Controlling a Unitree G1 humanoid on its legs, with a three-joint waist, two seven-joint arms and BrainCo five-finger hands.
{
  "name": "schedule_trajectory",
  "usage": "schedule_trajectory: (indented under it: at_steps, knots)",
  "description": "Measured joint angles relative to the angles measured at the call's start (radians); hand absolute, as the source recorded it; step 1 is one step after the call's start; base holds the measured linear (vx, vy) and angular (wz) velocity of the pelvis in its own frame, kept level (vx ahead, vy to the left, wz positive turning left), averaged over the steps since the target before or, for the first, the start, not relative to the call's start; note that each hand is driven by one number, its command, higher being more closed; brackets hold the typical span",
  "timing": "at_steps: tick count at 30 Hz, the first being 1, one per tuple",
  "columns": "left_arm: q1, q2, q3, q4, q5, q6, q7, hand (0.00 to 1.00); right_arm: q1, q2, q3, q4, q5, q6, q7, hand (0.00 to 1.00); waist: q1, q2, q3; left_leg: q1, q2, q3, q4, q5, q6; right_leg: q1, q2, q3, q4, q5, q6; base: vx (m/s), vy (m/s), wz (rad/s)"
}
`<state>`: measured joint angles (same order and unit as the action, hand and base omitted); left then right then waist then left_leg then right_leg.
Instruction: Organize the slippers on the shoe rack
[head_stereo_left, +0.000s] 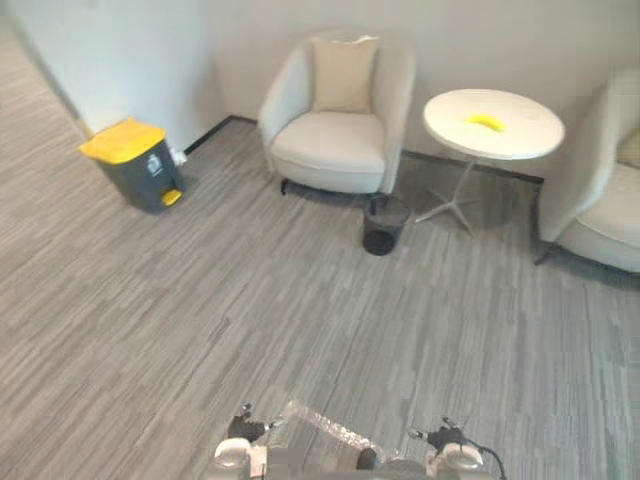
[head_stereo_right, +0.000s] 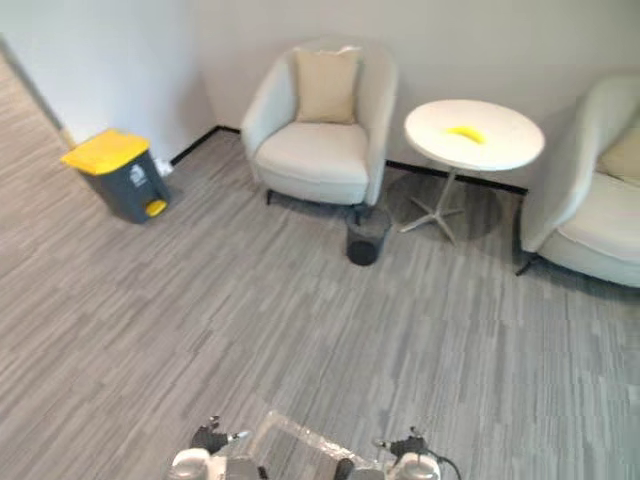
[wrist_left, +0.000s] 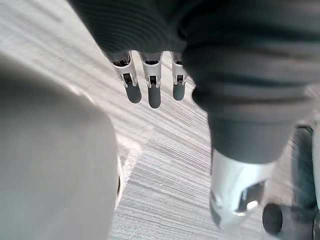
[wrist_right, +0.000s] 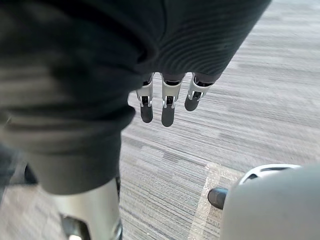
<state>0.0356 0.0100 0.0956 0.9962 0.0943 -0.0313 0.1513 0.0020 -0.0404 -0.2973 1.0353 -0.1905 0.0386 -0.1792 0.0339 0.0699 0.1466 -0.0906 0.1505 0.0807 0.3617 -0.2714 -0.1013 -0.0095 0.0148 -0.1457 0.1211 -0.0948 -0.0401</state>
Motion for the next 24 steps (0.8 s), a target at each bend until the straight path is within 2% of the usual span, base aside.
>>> schedule_trajectory:
  at_steps: [1,2,3,4,9,15,16,20,24]
  knots:
    - [0.001,-0.001,-0.001,0.007,0.000,-0.001,0.001,0.00,0.000,0.005,-0.020,0.001,0.009,0.000,-0.002,0.00,0.004,0.003,-0.002,0.033,-0.029,0.001,-0.060,0.051,-0.003,0.010,-0.007,0.037,-0.016,0.019,0.039,0.09,0.209,-0.67]
    - [0.005,0.002,-0.002,0.011,0.000,-0.001,0.001,0.00,-0.004,0.008,-0.021,0.000,0.010,-0.001,-0.003,0.00,-0.003,0.002,-0.002,0.040,-0.037,0.004,-0.074,0.056,0.002,0.017,-0.016,0.043,-0.025,0.026,0.047,0.20,0.178,-0.39]
    - [-0.004,0.007,-0.007,0.019,0.001,-0.001,0.001,0.00,0.003,0.009,-0.034,0.003,0.009,-0.001,-0.007,0.00,-0.015,-0.025,-0.009,0.069,-0.059,0.027,-0.104,0.087,0.031,0.038,-0.033,0.047,-0.062,0.052,0.050,0.21,0.163,-0.12]
    - [-0.005,0.009,-0.007,0.019,0.001,-0.002,0.000,0.00,0.011,0.012,-0.050,0.004,0.005,0.001,-0.011,0.00,-0.011,-0.033,-0.012,0.082,-0.076,0.028,-0.113,0.088,0.032,0.049,-0.047,0.058,-0.087,0.060,0.059,0.20,0.173,-0.14]
    - [-0.012,0.020,-0.032,0.058,0.013,-0.002,0.000,0.00,0.015,0.013,-0.053,0.009,0.001,0.000,-0.016,0.00,-0.010,-0.034,-0.020,0.130,-0.113,0.027,-0.170,0.091,0.039,0.080,-0.072,0.082,-0.132,0.067,0.076,0.15,0.108,-0.15]
    - [-0.014,0.029,-0.047,0.061,0.019,-0.002,-0.001,0.00,0.013,0.011,-0.053,0.029,0.004,-0.002,-0.017,0.00,-0.009,-0.037,-0.022,0.147,-0.114,0.011,-0.178,0.092,0.040,0.104,-0.063,0.095,-0.158,0.068,0.074,0.06,-0.015,-0.09]
    - [-0.015,0.030,-0.049,0.071,0.019,-0.005,-0.001,0.00,0.007,0.007,-0.053,0.044,0.005,-0.003,-0.016,0.00,-0.009,-0.037,-0.024,0.163,-0.114,-0.003,-0.193,0.098,0.049,0.112,-0.060,0.100,-0.161,0.069,0.073,0.00,-0.040,-0.10]
    - [-0.015,0.027,-0.054,0.081,0.019,-0.005,-0.001,0.00,0.008,-0.002,-0.053,0.051,0.005,-0.002,-0.016,0.00,-0.010,-0.028,-0.036,0.170,-0.110,-0.011,-0.219,0.098,0.049,0.106,-0.054,0.100,-0.164,0.073,0.071,-0.03,-0.030,-0.02]
    - [-0.015,0.031,-0.050,0.082,0.019,-0.006,-0.001,0.00,0.008,-0.001,-0.053,0.053,0.005,-0.003,-0.016,0.00,-0.010,-0.037,-0.039,0.172,-0.111,-0.012,-0.241,0.101,0.055,0.110,-0.053,0.104,-0.199,0.108,0.072,-0.07,0.006,-0.05]
